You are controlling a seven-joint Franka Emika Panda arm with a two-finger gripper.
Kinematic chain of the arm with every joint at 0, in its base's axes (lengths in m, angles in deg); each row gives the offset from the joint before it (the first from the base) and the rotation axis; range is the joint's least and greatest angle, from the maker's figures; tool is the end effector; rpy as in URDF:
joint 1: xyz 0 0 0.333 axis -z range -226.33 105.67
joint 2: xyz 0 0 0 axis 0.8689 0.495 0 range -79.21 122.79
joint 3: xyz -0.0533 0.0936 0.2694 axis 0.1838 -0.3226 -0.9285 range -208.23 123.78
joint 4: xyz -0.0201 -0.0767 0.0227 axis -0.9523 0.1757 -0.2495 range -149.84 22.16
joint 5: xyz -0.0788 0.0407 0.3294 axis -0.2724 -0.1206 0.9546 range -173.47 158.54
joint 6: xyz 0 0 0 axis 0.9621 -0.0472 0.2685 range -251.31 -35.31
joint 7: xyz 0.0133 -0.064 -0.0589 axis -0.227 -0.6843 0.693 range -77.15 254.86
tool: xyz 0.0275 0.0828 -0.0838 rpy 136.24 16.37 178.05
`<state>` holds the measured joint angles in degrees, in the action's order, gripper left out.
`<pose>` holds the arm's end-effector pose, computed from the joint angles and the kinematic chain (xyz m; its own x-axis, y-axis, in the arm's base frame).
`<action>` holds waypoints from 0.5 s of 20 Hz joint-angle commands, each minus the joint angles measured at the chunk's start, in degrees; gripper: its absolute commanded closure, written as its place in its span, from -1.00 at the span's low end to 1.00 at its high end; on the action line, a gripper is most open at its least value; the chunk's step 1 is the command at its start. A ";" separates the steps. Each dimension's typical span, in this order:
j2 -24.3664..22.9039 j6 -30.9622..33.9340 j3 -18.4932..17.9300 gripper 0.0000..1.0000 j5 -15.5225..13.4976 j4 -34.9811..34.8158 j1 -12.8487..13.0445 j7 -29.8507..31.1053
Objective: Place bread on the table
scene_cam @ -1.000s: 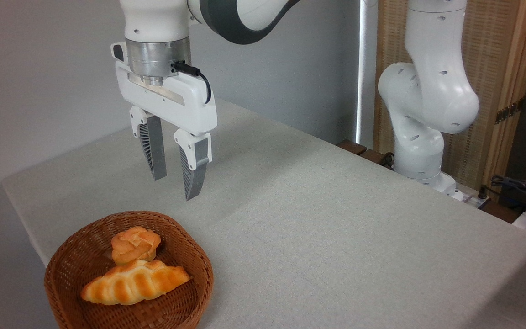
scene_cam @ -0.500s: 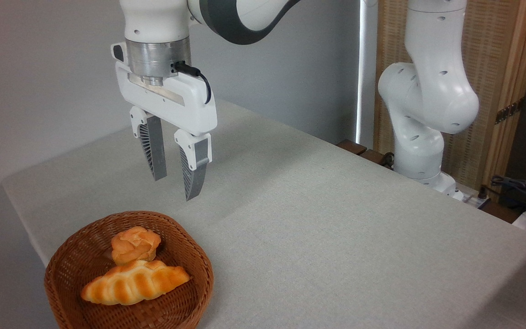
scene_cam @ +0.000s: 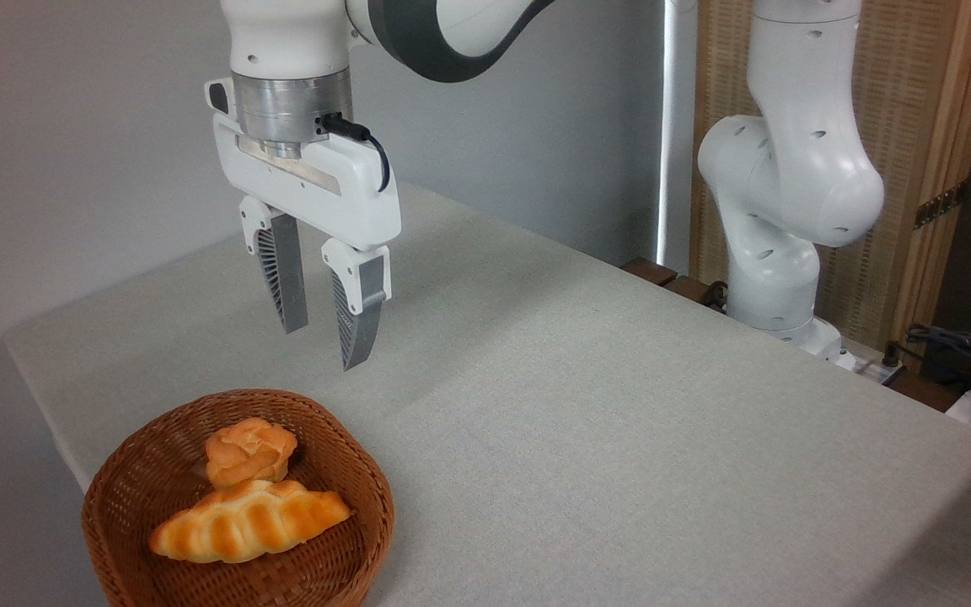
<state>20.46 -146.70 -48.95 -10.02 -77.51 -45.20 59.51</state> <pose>0.5147 -0.0793 0.5274 0.7888 -0.5974 0.1443 -0.6002 -0.7993 -0.0281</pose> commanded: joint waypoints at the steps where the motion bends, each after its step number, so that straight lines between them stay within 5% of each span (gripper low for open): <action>1: 0.45 1.76 -0.66 -1.00 -0.96 1.28 0.34 -0.72; 10: 0.80 1.76 -0.39 -1.00 -0.96 1.28 0.52 -0.72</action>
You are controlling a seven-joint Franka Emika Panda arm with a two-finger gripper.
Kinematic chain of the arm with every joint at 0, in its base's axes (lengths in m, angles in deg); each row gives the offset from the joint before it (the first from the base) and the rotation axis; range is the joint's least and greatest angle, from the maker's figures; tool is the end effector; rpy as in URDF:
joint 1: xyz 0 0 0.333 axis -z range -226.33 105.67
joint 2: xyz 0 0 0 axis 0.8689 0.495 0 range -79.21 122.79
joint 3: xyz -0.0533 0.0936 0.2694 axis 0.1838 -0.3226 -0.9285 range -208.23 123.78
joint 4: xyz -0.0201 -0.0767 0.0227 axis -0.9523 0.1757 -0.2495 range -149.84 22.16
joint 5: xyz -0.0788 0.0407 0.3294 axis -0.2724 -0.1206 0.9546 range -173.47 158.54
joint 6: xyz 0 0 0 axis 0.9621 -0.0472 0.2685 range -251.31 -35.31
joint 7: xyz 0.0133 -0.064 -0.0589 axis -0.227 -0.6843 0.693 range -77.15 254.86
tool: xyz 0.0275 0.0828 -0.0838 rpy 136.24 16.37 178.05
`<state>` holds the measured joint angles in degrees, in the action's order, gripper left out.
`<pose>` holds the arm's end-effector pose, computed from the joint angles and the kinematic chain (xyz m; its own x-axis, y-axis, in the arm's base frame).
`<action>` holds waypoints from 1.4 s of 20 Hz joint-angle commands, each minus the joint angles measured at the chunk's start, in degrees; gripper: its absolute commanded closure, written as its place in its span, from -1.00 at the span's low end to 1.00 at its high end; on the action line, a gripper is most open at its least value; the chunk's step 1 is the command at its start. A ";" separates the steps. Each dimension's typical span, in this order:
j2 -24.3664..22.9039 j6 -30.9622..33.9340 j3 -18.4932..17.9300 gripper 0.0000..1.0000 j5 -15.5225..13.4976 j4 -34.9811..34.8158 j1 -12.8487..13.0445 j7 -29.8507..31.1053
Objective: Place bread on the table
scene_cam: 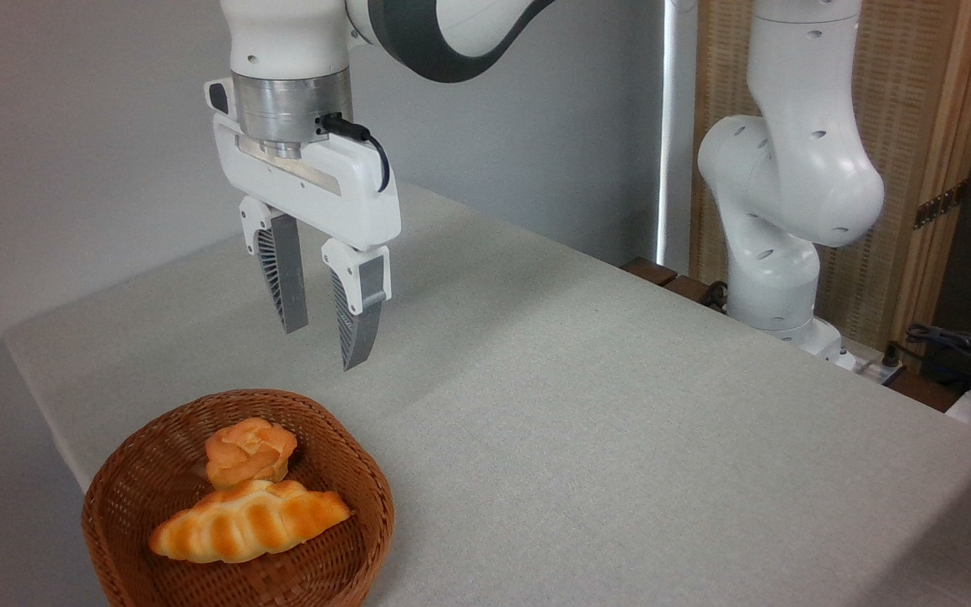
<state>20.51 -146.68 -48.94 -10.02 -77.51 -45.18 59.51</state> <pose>0.5148 -0.0796 0.5269 0.7887 -0.5979 0.1432 -0.6007 -0.7990 -0.0276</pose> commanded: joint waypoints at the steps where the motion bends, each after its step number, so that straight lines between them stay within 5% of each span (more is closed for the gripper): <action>1: 1.02 1.74 -0.32 -1.00 -0.96 1.28 0.49 -0.80; 24: 10.07 -19.34 -1.02 -1.00 -0.08 1.11 -0.03 -2.56; 28: 13.14 -22.60 -1.02 -1.00 3.69 1.19 -0.03 -2.48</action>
<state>31.11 -167.37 -49.57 -8.98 -77.51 -45.34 57.67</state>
